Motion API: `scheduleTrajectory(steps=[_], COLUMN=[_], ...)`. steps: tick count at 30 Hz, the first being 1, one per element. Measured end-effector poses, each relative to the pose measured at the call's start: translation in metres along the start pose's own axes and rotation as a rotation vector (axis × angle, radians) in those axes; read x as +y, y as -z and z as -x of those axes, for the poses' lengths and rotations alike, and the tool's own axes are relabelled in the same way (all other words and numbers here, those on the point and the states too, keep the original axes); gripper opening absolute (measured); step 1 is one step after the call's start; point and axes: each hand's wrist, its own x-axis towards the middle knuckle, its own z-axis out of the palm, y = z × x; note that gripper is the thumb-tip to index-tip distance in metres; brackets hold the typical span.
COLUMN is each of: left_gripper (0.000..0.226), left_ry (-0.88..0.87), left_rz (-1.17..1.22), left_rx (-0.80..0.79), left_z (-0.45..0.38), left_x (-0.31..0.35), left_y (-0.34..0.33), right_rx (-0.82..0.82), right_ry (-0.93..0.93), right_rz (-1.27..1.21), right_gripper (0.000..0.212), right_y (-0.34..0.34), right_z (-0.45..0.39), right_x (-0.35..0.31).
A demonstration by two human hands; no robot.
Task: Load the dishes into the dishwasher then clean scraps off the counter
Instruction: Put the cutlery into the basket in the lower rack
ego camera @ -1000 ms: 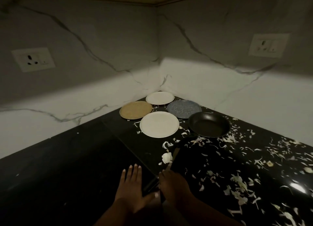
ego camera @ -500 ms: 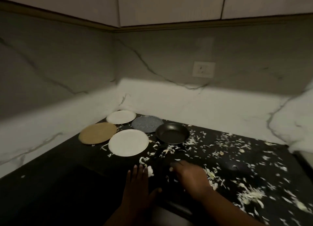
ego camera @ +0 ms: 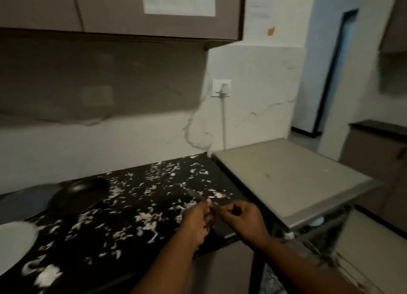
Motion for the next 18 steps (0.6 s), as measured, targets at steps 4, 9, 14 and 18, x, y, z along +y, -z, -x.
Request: scheduleTrajectory(steps=[4, 9, 14, 18], left_gripper=[0.005, 0.004, 0.004, 0.02], left_ry=[-0.036, -0.046, 0.042, 0.14], left_rz=[-0.168, -0.415, -0.632, -0.817], left_rx=[-0.101, -0.249, -0.435, -0.53], left_z=[-0.004, -0.01, -0.008, -0.016], left_x=[-0.044, -0.135, -0.238, -0.292], left_y=[-0.093, -0.217, -0.322, -0.363], right_rx=[0.17, 0.229, 0.277, 0.371], right_ry=[-0.17, -0.45, -0.688, -0.805], right_rz=[-0.098, -0.268, -0.344, -0.445], right_gripper=[0.008, 0.018, 0.01, 0.007], right_y=[0.082, 0.203, 0.324, 0.377], right_z=[0.01, 0.031, 0.069, 0.101], right_x=[0.052, 0.122, 0.198, 0.245])
